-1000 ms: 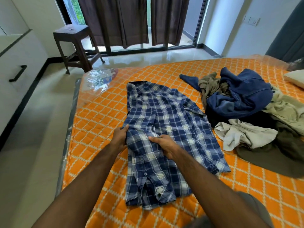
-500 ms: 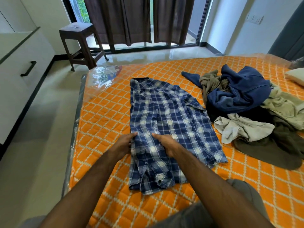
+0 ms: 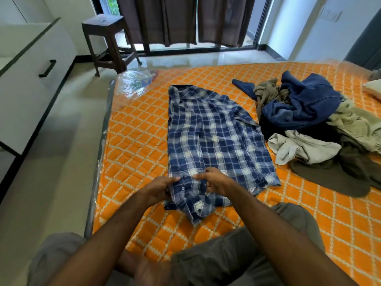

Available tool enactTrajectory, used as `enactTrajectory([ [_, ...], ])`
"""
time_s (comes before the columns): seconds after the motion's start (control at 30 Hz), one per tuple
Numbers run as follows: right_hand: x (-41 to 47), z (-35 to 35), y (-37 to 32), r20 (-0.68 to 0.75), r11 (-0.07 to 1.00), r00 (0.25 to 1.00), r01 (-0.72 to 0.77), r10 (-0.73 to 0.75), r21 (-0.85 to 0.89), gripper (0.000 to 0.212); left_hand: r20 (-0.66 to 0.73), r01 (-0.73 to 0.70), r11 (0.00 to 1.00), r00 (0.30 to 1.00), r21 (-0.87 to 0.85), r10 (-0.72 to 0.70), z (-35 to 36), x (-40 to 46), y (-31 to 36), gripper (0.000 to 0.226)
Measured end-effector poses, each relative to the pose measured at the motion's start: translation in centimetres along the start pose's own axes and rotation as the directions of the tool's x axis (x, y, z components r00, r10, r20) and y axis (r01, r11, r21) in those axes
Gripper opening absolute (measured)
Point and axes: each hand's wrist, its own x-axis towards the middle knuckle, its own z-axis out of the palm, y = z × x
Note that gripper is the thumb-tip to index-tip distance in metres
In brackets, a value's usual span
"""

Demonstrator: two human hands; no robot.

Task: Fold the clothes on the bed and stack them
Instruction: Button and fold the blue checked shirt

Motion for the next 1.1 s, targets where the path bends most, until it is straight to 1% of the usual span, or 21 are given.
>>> enactTrajectory([
  [0.07,-0.9,0.3,0.3,-0.001,0.997,0.998,0.063,-0.063,0.048,0.046,-0.062,-0.020,0.999,0.998,0.026,0.022,0.4,-0.5,-0.5,0.037],
  [0.13,-1.3,0.3,0.6,-0.005,0.994,0.996,0.089,-0.089,0.060,0.039,-0.091,-0.038,0.999,0.995,-0.014,0.036,0.8,-0.8,-0.9,0.035],
  [0.23,-1.9,0.4,1.3,-0.039,0.992,0.994,0.095,-0.098,-0.083,0.023,-0.074,-0.035,0.999,0.997,-0.037,0.032,1.3,-1.3,-1.4,0.028],
  [0.33,-2.7,0.5,1.8,-0.100,0.972,0.986,0.112,-0.135,-0.207,0.019,-0.119,-0.047,0.997,0.991,0.056,0.054,1.9,-2.0,-2.0,0.020],
  [0.4,-2.9,0.4,2.4,-0.138,0.959,0.976,0.128,-0.166,-0.252,0.021,-0.170,-0.070,0.979,0.980,0.192,0.103,2.0,-2.2,-2.4,0.014],
  [0.47,-3.1,0.3,3.3,-0.118,0.964,0.984,0.098,-0.131,-0.248,0.029,-0.191,-0.091,0.959,0.971,0.267,0.145,1.8,-2.4,-3.0,0.006],
  [0.53,-3.4,0.1,4.3,-0.085,0.960,0.991,0.075,-0.101,-0.269,0.044,-0.178,-0.115,0.946,0.968,0.303,0.174,1.4,-2.4,-3.7,0.017],
  [0.6,-3.9,-0.3,5.3,-0.067,0.945,0.988,0.114,-0.141,-0.305,0.052,-0.134,-0.172,0.900,0.960,0.400,0.244,0.8,-2.6,-4.4,0.028],
  [0.63,-4.2,-0.4,5.7,-0.057,0.936,0.982,0.155,-0.181,-0.315,0.052,-0.102,-0.235,0.839,0.941,0.490,0.322,0.5,-2.6,-4.8,0.030],
  [0.67,-4.4,-0.6,6.1,-0.049,0.925,0.974,0.194,-0.222,-0.327,0.052,-0.047,-0.309,0.732,0.906,0.607,0.421,0.2,-2.6,-5.3,0.032],
  [0.7,-4.5,-0.8,6.5,-0.041,0.911,0.965,0.231,-0.260,-0.343,0.052,0.022,-0.362,0.575,0.859,0.734,0.512,-0.2,-2.6,-5.7,0.035],
  [0.73,-4.7,-0.9,6.9,-0.032,0.883,0.954,0.264,-0.299,-0.387,0.052,0.095,-0.380,0.385,0.805,0.841,0.586,-0.4,-2.7,-6.0,0.039],
  [0.77,-4.6,-1.1,7.3,-0.020,0.827,0.936,0.301,-0.352,-0.475,0.052,0.177,-0.378,0.179,0.736,0.908,0.653,-0.8,-2.6,-6.3,0.043],
  [0.8,-4.6,-1.4,7.6,0.006,0.735,0.911,0.337,-0.413,-0.588,0.051,0.284,-0.373,-0.020,0.668,0.928,0.688,-1.1,-2.4,-6.5,0.048],
  [0.83,-4.5,-1.6,8.0,0.047,0.615,0.880,0.368,-0.472,-0.698,0.051,0.395,-0.369,-0.194,0.616,0.909,0.681,-1.3,-2.2,-6.7,0.052],
  [0.87,-4.5,-1.8,8.3,0.101,0.480,0.845,0.393,-0.525,-0.784,0.055,0.495,-0.374,-0.328,0.578,0.867,0.648,-1.5,-2.0,-6.8,0.053],
  [0.9,-4.4,-2.0,8.6,0.160,0.343,0.814,0.402,-0.559,-0.849,0.059,0.582,-0.391,-0.431,0.547,0.813,0.602,-1.7,-1.9,-6.9,0.052],
  [0.97,-4.3,-2.2,8.8,0.283,0.083,0.766,0.400,-0.577,-0.913,0.063,0.687,-0.425,-0.544,0.513,0.724,0.514,-2.2,-1.5,-7.1,0.049],
  [1.03,-4.1,-2.5,8.9,0.422,-0.154,0.709,0.412,-0.564,-0.898,0.068,0.716,-0.422,-0.592,0.535,0.686,0.449,-2.9,-1.1,-7.4,0.057],
  [1.07,-3.8,-2.6,8.9,0.483,-0.248,0.678,0.420,-0.554,-0.873,0.071,0.716,-0.414,-0.607,0.555,0.679,0.423,-3.2,-1.0,-7.5,0.061],
  [1.1,-3.6,-2.7,8.8,0.531,-0.314,0.651,0.430,-0.543,-0.847,0.072,0.719,-0.408,-0.621,0.564,0.669,0.405,-3.6,-0.8,-7.6,0.065],
])
